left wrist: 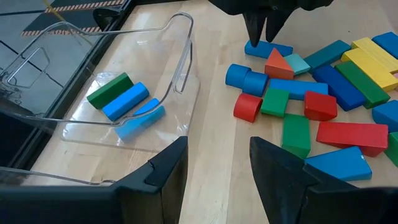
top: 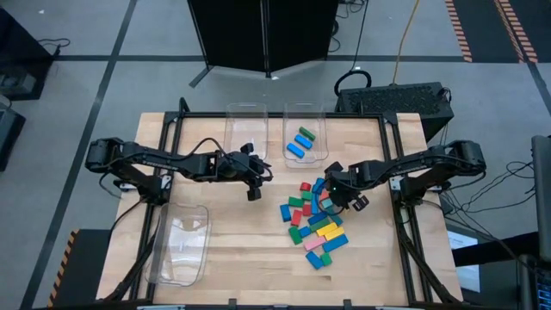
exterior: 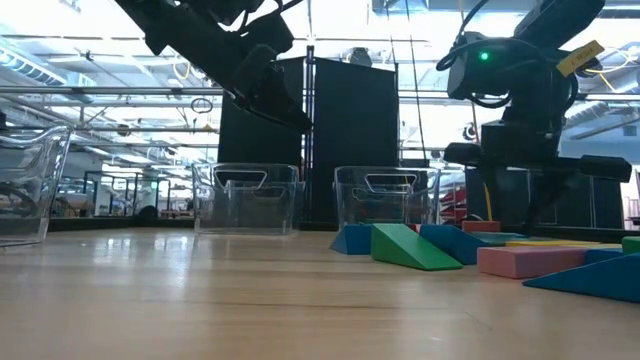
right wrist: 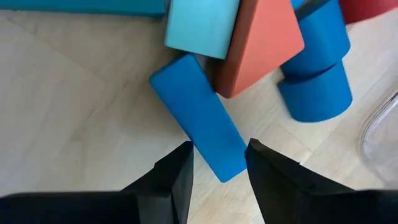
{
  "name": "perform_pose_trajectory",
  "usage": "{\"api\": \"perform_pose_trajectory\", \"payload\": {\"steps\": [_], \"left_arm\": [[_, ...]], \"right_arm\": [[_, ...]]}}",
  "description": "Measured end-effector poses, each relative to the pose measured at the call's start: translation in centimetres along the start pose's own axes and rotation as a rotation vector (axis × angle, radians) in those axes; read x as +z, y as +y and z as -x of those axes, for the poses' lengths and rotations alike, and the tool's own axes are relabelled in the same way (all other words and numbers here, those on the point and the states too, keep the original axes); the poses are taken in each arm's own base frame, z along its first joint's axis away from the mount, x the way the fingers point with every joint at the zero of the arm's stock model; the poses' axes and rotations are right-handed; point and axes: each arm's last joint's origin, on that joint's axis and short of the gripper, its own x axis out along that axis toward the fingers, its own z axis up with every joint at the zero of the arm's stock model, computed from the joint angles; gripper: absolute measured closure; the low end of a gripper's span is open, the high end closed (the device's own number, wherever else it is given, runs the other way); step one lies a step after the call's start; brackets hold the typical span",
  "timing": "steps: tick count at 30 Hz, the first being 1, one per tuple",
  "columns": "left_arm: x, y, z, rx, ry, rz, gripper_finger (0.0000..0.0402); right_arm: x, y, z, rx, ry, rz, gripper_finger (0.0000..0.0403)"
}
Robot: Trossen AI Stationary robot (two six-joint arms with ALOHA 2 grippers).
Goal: Sort blocks by size
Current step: Put the blue rectangular block into the top right transparent bin
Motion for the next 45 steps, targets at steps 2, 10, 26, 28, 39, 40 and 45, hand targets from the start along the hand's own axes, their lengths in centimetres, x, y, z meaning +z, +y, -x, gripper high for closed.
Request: {"api": "perform_pose_trajectory", "payload": {"steps": [2, 10, 26, 28, 39, 40, 45], "left_arm": [[0.0, 0.0, 0.0, 0.0, 0.0, 0.0, 0.0228], [0.0, 0.0, 0.0, 0.0, 0.0, 0.0, 0.0228], [0.3, 0.0, 0.0, 0.002, -0.028, 0.004, 0.0228], [0.3, 0.0, 0.0, 0.003, -0.028, 0.005, 0.0228], [0.3, 0.0, 0.0, 0.003, -0.028, 0.005, 0.0228], [0.3, 0.0, 0.0, 0.003, -0.028, 0.005, 0.0228], [0.3, 0.0, 0.0, 0.003, -0.029, 0.006, 0.0228]], "right_arm": [[0.1, -0.1, 0.0, -0.011, -0.008, 0.021, 0.0259], [0.4, -0.3, -0.5, -0.019, -0.015, 0.052, 0.0187], [0.6, 0.0, -2.1, 0.051, 0.038, -0.003, 0.017], [0.6, 0.0, -2.1, 0.069, 0.03, -0.033, 0.0192], [0.1, 0.7, -2.1, 0.163, 0.067, -0.266, 0.0307], [0.1, 0.7, -2.0, 0.172, 0.068, -0.291, 0.0315], [0.0, 1.1, -1.4, 0.217, 0.052, -0.34, 0.0338]]}}
